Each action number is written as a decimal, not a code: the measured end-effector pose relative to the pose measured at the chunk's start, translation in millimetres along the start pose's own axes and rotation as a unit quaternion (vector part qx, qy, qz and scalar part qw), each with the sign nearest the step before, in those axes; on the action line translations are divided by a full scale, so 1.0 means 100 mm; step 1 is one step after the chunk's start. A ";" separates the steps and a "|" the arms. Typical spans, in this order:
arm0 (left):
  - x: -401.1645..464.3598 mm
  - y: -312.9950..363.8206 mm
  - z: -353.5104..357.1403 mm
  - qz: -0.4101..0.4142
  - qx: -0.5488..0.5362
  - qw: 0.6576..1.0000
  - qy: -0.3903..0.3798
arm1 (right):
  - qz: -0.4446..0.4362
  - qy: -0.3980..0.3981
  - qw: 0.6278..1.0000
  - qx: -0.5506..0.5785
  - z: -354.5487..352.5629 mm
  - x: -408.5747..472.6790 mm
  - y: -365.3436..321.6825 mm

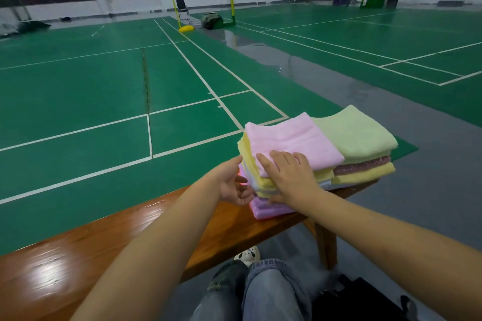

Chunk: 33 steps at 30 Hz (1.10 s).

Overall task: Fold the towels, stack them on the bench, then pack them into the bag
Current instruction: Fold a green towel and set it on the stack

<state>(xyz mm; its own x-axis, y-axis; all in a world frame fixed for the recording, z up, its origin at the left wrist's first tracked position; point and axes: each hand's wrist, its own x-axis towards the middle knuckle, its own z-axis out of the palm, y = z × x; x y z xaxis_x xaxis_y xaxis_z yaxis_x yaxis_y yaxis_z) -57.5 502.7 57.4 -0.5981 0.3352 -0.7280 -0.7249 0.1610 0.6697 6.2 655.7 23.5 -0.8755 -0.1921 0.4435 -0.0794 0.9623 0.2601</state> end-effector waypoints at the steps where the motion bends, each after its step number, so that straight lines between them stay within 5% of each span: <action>1: -0.01 0.00 0.00 -0.002 -0.009 1.000 -0.007 | -0.001 0.008 1.000 -0.002 0.01 0.00 0.00; 14: 0.06 0.06 0.02 -0.024 -0.076 0.994 -0.071 | 0.010 0.143 0.990 0.014 0.10 0.01 0.08; 22: 0.12 0.11 0.17 0.019 -0.070 0.991 -0.113 | 0.033 0.136 0.990 0.021 0.15 -0.03 0.07; 27: 0.07 0.17 0.27 0.025 -0.023 0.994 -0.109 | 0.096 0.160 0.964 0.188 -0.05 -0.24 -0.05; 29: 0.08 0.21 0.30 0.016 -0.006 0.994 -0.108 | 0.213 0.148 0.872 0.416 -0.25 -0.45 -0.20; 30: 0.10 0.23 0.30 0.012 -0.004 0.994 -0.105 | 0.287 0.101 0.770 0.560 -0.35 -0.52 -0.28; 33: 0.11 0.28 0.36 0.011 0.019 0.998 -0.066 | 0.431 -0.072 0.349 0.829 -0.23 -0.63 -0.33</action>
<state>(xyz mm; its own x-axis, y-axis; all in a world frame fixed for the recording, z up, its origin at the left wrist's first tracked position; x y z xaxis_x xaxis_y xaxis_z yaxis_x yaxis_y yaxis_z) -71.8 544.4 73.3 -0.5620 0.4575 -0.6891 -0.6974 0.1858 0.6922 74.7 631.3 7.1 -0.9202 0.2026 -0.3350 0.1812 -0.5382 -0.8231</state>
